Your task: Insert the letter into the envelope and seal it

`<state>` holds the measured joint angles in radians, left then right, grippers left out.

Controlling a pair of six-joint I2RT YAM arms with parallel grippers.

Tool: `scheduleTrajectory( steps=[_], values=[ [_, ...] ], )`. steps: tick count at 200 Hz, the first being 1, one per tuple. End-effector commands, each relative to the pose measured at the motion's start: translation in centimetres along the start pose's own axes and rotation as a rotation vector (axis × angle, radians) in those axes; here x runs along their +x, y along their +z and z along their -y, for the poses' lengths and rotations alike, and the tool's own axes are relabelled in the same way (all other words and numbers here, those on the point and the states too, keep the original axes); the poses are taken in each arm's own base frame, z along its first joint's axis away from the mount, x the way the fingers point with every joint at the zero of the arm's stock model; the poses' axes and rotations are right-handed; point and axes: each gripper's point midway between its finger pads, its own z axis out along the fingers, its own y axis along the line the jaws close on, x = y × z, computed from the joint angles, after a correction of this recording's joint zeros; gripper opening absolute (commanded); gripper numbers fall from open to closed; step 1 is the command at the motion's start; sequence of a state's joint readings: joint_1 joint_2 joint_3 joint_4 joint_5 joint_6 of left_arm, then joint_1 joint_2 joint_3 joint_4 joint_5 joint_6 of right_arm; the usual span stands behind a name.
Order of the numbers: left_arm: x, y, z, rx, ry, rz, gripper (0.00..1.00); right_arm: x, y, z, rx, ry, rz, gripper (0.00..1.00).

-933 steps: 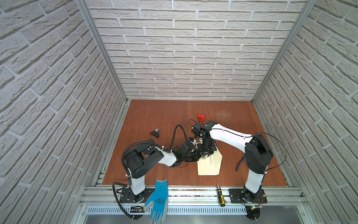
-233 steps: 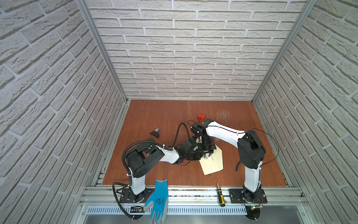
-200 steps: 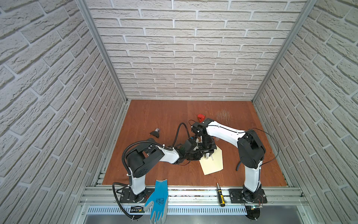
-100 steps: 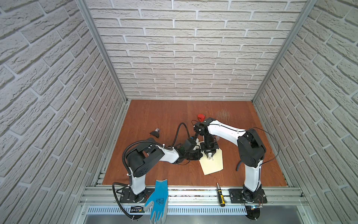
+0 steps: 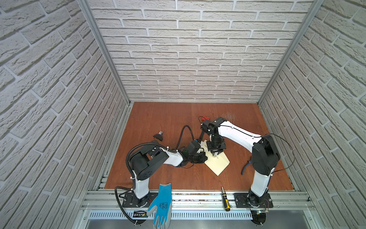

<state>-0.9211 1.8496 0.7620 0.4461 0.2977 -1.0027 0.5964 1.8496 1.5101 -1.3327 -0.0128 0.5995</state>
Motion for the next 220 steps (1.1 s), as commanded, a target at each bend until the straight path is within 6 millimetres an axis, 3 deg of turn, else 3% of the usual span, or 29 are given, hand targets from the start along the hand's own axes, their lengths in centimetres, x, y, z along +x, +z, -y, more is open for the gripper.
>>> scheduleTrajectory(
  steps=[1, 97, 151, 159, 220],
  values=[
    [3.8, 0.3, -5.9, -0.19, -0.044, -0.115, 0.0, 0.2, -1.8, -0.4, -0.051, -0.013, 0.033, 0.05],
    [3.6, -0.2, -5.7, -0.193, -0.037, -0.115, 0.0, -0.3, 1.7, -3.5, -0.094, -0.058, -0.054, 0.05],
    [3.8, -0.3, -5.8, -0.196, -0.036, -0.117, 0.0, -0.9, 2.7, -3.7, -0.076, -0.069, -0.072, 0.05],
    [3.8, -0.3, -5.8, -0.195, -0.035, -0.119, 0.0, -1.0, 3.8, -3.8, -0.06, -0.07, -0.097, 0.05],
    [4.0, -0.4, -6.0, -0.196, -0.033, -0.128, 0.0, -3.0, 5.4, -3.5, -0.021, -0.067, -0.071, 0.05]
  ],
)
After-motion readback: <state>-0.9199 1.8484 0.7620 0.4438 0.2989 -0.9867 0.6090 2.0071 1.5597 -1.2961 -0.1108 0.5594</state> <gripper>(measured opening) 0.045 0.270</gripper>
